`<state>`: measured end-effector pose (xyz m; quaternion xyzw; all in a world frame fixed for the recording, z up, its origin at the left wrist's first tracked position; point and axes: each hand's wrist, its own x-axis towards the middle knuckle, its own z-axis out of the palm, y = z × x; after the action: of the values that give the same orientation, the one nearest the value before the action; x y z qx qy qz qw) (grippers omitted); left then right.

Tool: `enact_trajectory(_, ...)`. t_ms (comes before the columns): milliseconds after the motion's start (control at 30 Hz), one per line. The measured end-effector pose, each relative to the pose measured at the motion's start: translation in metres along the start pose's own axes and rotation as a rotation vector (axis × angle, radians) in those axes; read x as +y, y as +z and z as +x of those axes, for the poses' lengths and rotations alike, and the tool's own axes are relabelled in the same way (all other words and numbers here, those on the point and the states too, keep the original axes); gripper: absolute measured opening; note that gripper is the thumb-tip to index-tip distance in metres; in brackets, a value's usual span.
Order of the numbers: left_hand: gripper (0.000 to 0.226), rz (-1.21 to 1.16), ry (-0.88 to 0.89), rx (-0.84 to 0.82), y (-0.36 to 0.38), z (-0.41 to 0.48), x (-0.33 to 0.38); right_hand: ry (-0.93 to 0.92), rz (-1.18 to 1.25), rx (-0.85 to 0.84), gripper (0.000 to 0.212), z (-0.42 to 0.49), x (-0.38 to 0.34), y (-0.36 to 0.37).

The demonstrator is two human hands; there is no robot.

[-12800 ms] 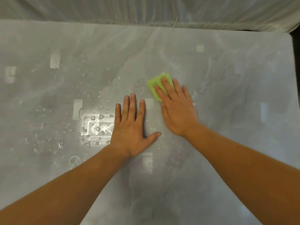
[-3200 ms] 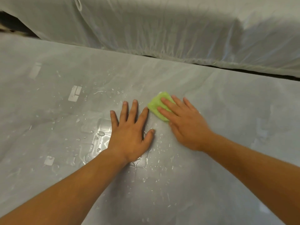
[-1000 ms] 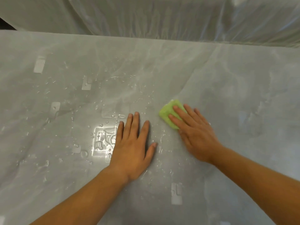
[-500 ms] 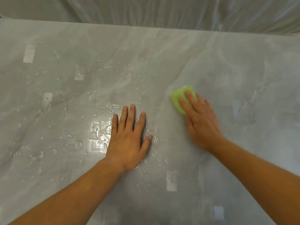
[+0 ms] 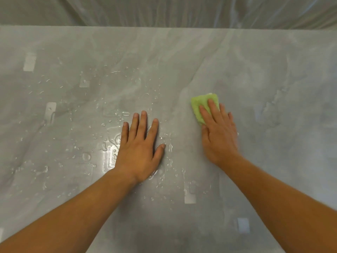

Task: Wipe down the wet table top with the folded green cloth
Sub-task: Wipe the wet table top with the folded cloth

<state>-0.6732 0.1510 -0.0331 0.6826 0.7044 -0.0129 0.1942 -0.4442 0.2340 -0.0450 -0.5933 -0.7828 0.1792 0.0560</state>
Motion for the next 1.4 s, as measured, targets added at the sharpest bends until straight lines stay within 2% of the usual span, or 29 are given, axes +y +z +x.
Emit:
enact_trajectory(67,0.073,-0.011,0.001,0.000,-0.003,-0.002,0.001,0.022,-0.008,0.024,0.062,-0.018,-0.014,0.006)
enact_trajectory(167,0.076,-0.049,0.008,0.010,-0.006,-0.017,0.005,-0.246,-0.092,-0.074,0.063,-0.089,-0.029,0.015)
enact_trajectory(233,0.076,-0.057,0.007,-0.010,-0.003,-0.035,0.005,-0.357,-0.093,-0.132,0.061,-0.118,-0.028,0.015)
enact_trajectory(300,0.075,-0.056,-0.006,-0.027,0.003,-0.051,0.003,-0.314,-0.061,-0.122,0.060,-0.104,-0.025,0.014)
enact_trajectory(433,0.074,-0.080,-0.021,-0.022,0.007,-0.059,0.000,-0.067,-0.046,-0.026,0.060,-0.024,-0.048,0.018)
enact_trajectory(500,0.073,-0.091,-0.028,-0.027,0.007,-0.057,0.002,-0.045,-0.054,-0.013,0.061,-0.011,-0.059,0.023)
enact_trajectory(733,0.073,-0.095,-0.002,-0.051,0.002,-0.059,-0.002,-0.465,-0.147,-0.154,0.062,-0.091,-0.034,0.020)
enact_trajectory(800,0.073,-0.097,0.002,-0.046,0.001,-0.058,-0.002,-0.414,-0.125,-0.124,0.061,-0.071,-0.025,0.017)
enact_trajectory(900,0.072,-0.099,0.006,-0.034,0.000,-0.061,0.001,-0.150,-0.038,-0.040,0.060,-0.044,-0.039,0.018)
enact_trajectory(967,0.071,-0.131,0.013,-0.011,0.000,-0.068,0.005,-0.116,-0.033,0.000,0.063,-0.060,-0.054,0.025)
enact_trajectory(1100,0.070,-0.130,0.024,-0.029,0.008,-0.091,0.009,-0.443,-0.093,-0.129,0.065,-0.136,-0.037,0.024)
enact_trajectory(1167,0.071,-0.100,0.019,-0.042,0.014,-0.102,0.010,-0.527,-0.111,-0.171,0.064,-0.139,-0.011,0.015)
enact_trajectory(1233,0.072,-0.069,0.006,-0.042,0.019,-0.108,0.012,-0.458,-0.116,-0.142,0.063,-0.118,0.006,0.012)
enact_trajectory(1333,0.070,-0.054,-0.014,-0.023,0.024,-0.113,0.016,-0.200,-0.041,-0.056,0.057,-0.091,0.006,0.010)
enact_trajectory(1400,0.070,-0.058,-0.021,-0.005,0.026,-0.118,0.020,-0.175,-0.033,-0.024,0.056,-0.108,-0.002,0.017)
